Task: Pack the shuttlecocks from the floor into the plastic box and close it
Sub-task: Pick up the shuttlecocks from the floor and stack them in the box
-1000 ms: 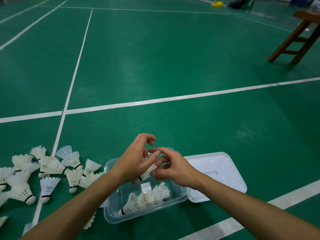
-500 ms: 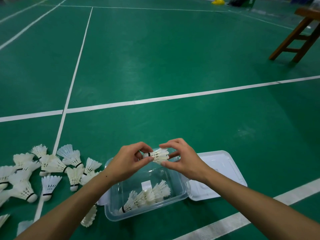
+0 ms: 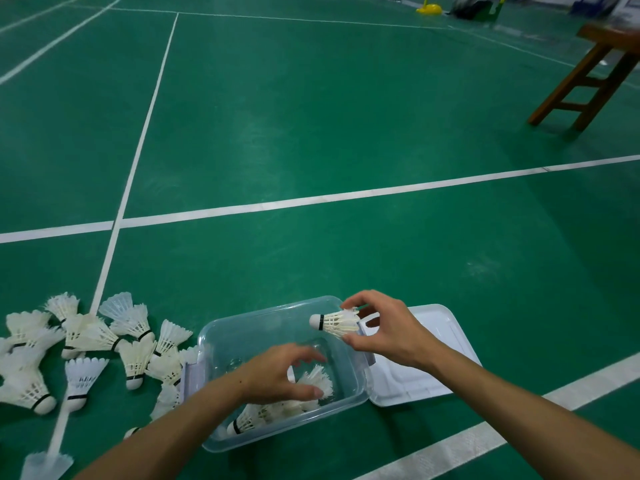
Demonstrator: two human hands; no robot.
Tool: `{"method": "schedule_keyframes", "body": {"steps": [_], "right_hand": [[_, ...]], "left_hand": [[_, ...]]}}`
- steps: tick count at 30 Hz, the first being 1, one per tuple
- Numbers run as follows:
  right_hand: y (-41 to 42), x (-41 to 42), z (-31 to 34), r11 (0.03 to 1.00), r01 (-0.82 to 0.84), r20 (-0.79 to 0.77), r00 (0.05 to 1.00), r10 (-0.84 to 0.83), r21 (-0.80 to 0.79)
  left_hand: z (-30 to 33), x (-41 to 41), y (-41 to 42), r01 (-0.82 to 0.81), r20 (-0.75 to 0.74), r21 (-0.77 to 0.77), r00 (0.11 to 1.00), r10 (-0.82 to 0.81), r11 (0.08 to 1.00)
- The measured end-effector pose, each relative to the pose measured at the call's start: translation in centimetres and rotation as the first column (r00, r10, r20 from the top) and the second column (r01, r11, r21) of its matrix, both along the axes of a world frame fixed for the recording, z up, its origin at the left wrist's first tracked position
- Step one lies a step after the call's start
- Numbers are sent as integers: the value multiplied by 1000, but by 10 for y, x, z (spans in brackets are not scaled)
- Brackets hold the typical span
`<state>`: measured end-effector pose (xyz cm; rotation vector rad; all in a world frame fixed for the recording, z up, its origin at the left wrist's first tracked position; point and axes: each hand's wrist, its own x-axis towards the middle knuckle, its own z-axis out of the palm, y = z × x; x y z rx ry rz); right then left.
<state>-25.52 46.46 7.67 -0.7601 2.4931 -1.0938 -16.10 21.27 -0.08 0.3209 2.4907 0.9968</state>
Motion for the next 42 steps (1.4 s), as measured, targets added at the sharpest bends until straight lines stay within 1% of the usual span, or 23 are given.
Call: {"method": "schedule_keyframes", "body": {"steps": [2,4,9,12,18,21,25,28,31,36,39,42], "right_hand": [[1,0,-1,1000,3,-2,1000,-3,-2],[2,1,-3,1000,2,-6,1000,-2,0],[3,1,-5,1000,-14,-15,1000,14,17],[4,2,-5,1000,-19,-20,1000,20,24],[5,1,-3,997,-48,-38,998,51,58],[5,4,-2,994,-72,-42,996,75,78],[0,9,2,984,-122,-46,991,129,131],[-6,14,4,954,-202,-60,974,220,220],[-15,21,1,909,-289,-33,949,313,300],[-30,26,-10,857,-386,30,916,401,340],[-36,28,-17,856,-396,78,916,394,332],[-38,30,-21,880,-374,147,927,345,292]], "left_hand": [[-9,-2,7,53,25,-48,998,-52,997],[-15,-4,10,72,62,-82,996,-66,994],[-21,-8,11,88,93,-102,993,-79,991],[-22,-4,8,62,99,-82,994,-54,995],[-5,6,-8,29,-6,-12,1000,-29,1000],[4,14,-14,-7,-17,19,1000,8,1000],[12,25,-18,-75,-16,57,997,76,996],[16,30,-21,-122,-16,95,992,124,988],[17,32,-22,-130,-15,106,991,132,986],[13,31,-18,-100,-28,75,994,103,992],[8,28,-14,-90,-33,67,995,92,994],[4,26,-12,-105,-19,97,994,107,990]]}}
